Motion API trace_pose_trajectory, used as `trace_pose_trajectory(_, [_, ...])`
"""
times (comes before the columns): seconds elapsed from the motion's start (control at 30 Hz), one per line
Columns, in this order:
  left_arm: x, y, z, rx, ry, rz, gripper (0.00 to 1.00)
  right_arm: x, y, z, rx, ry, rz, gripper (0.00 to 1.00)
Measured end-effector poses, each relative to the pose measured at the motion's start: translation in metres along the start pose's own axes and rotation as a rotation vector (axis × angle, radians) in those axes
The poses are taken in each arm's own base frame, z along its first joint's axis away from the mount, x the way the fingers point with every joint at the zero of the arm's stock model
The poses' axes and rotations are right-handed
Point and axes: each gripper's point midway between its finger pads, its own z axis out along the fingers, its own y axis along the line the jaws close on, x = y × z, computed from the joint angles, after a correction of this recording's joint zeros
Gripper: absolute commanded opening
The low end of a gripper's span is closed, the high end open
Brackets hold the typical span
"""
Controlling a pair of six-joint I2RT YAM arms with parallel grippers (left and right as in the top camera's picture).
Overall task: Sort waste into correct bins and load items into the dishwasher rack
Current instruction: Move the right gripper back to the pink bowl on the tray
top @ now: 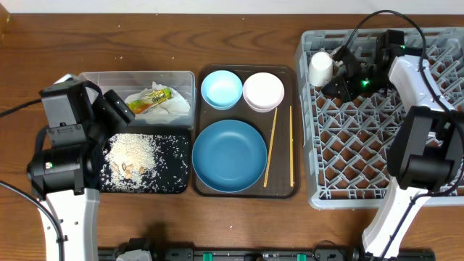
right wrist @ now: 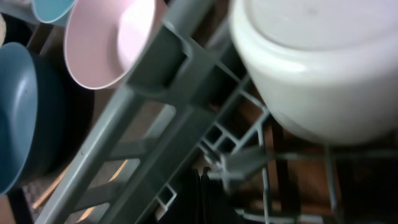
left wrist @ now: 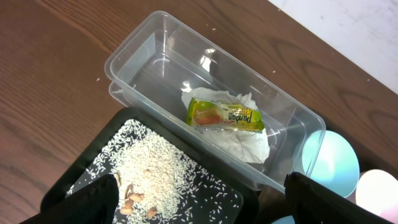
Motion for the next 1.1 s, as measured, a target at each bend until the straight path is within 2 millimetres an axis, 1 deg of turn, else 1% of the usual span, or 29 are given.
trace_pose_trajectory(0.07, [0.000, 0.000, 0.000, 0.000, 0.000, 0.000, 0.88, -0.002, -0.003, -0.004, 0.029, 0.008, 0.037, 0.01])
trace_pose_trajectory(0.13, [0.000, 0.000, 0.000, 0.000, 0.001, 0.000, 0.88, -0.006, -0.004, -0.013, 0.076, 0.012, 0.075, 0.01])
trace_pose_trajectory(0.2, [0.000, 0.000, 0.000, 0.000, 0.000, 0.000, 0.88, -0.016, -0.003, -0.028, 0.145, 0.003, 0.102, 0.02])
trace_pose_trajectory(0.27, [0.000, 0.000, 0.000, 0.000, 0.000, 0.000, 0.88, -0.031, 0.009, -0.049, 0.225, -0.020, 0.115, 0.03])
trace_pose_trajectory(0.3, [0.000, 0.000, 0.000, 0.000, 0.001, 0.000, 0.88, -0.038, 0.020, -0.058, 0.255, -0.030, 0.117, 0.03])
trace_pose_trajectory(0.33, [0.000, 0.000, 0.000, 0.000, 0.000, 0.000, 0.88, -0.045, 0.033, -0.067, 0.275, -0.043, 0.115, 0.08])
trace_pose_trajectory(0.37, [0.000, 0.000, 0.000, 0.000, 0.000, 0.000, 0.88, -0.052, 0.051, -0.076, 0.290, -0.057, 0.113, 0.13])
trace_pose_trajectory(0.4, [0.000, 0.000, 0.000, 0.000, 0.000, 0.000, 0.88, -0.059, 0.069, -0.083, 0.297, -0.072, 0.101, 0.15])
trace_pose_trajectory(0.5, [0.000, 0.000, 0.000, 0.000, 0.000, 0.000, 0.88, -0.072, 0.126, -0.091, 0.279, -0.094, 0.048, 0.25])
trace_pose_trajectory(0.53, [0.000, 0.000, 0.000, 0.000, 0.000, 0.000, 0.88, -0.075, 0.150, -0.089, 0.260, -0.092, 0.017, 0.30])
trace_pose_trajectory(0.57, [0.000, 0.000, 0.000, 0.000, 0.000, 0.000, 0.88, -0.075, 0.165, -0.086, 0.244, -0.085, 0.006, 0.33])
trace_pose_trajectory(0.6, [0.000, 0.000, 0.000, 0.000, 0.000, 0.000, 0.88, -0.074, 0.181, -0.080, 0.226, -0.072, -0.012, 0.34])
trace_pose_trajectory(0.67, [0.000, 0.000, 0.000, -0.001, 0.000, 0.000, 0.88, -0.071, 0.207, -0.064, 0.194, -0.031, -0.036, 0.34])
trace_pose_trajectory(0.73, [0.000, 0.000, 0.000, 0.000, 0.000, 0.000, 0.88, -0.066, 0.227, -0.044, 0.182, 0.013, -0.056, 0.34])
trace_pose_trajectory(0.77, [0.000, 0.000, 0.000, 0.000, 0.000, 0.000, 0.88, -0.063, 0.234, -0.036, 0.183, 0.032, -0.060, 0.34])
trace_pose_trajectory(0.83, [0.000, 0.000, 0.000, 0.000, 0.000, 0.000, 0.88, -0.052, 0.251, -0.014, 0.220, 0.089, -0.074, 0.34])
trace_pose_trajectory(0.97, [0.000, 0.000, 0.000, 0.000, 0.000, 0.000, 0.88, -0.042, 0.263, 0.009, 0.313, 0.136, -0.094, 0.34])
trace_pose_trajectory(1.1, [0.000, 0.000, 0.000, 0.000, 0.000, 0.000, 0.88, -0.042, 0.269, 0.026, 0.405, 0.129, -0.134, 0.36])
